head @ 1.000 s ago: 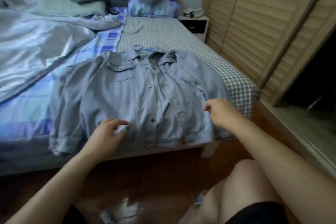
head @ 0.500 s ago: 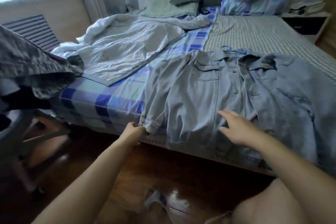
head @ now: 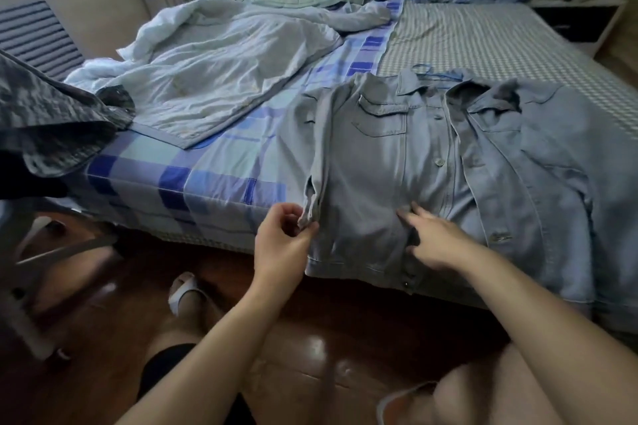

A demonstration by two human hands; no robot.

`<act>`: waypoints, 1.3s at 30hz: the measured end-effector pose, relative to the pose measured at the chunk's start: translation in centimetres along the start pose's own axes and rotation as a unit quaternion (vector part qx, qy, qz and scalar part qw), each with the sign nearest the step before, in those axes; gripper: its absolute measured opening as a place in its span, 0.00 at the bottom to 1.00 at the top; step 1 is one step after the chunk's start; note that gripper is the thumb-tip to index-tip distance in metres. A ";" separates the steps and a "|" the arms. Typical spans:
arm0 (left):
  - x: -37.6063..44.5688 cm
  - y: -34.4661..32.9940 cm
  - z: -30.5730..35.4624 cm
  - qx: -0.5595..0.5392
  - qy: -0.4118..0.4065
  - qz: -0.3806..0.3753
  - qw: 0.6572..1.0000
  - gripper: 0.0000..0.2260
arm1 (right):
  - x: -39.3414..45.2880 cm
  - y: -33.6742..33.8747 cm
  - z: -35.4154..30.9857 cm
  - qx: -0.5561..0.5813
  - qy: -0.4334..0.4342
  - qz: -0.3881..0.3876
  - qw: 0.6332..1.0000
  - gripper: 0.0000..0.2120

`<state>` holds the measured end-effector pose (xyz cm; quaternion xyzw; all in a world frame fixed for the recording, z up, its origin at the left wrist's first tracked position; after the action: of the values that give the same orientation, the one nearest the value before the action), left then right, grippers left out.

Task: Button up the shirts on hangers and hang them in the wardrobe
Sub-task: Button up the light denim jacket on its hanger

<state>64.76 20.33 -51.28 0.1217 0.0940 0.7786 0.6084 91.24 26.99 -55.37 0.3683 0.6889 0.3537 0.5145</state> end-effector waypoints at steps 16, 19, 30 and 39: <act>-1.5 -1.9 7.5 0.005 -0.108 -0.128 0.986 0.11 | -7.8 2.5 -11.3 0.519 0.236 0.130 0.811 0.37; -1.0 -1.0 8.3 0.048 -0.158 -0.122 0.979 0.13 | -7.0 3.4 -11.3 0.571 0.206 0.186 0.773 0.31; 0.1 4.2 4.0 0.231 -0.394 0.053 0.888 0.10 | -8.1 5.4 -12.8 0.468 0.091 0.423 0.771 0.07; -0.3 3.7 -2.2 0.028 -0.013 -0.082 0.996 0.15 | -5.3 2.1 -18.2 0.367 0.125 0.347 0.854 0.12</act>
<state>60.72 19.10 -52.30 0.1408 0.1170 0.7215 0.6678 74.96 21.44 -47.14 0.6982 0.6546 0.2739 0.0948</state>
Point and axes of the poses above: each hand's wrist, its own x-axis towards the middle knuckle, its own y-axis out of the back of the hand, z = x × y, the point moved 5 cm from there along x, towards the middle knuckle, and after that the axes turned 7 degrees about -z, right-handed, at the moved point
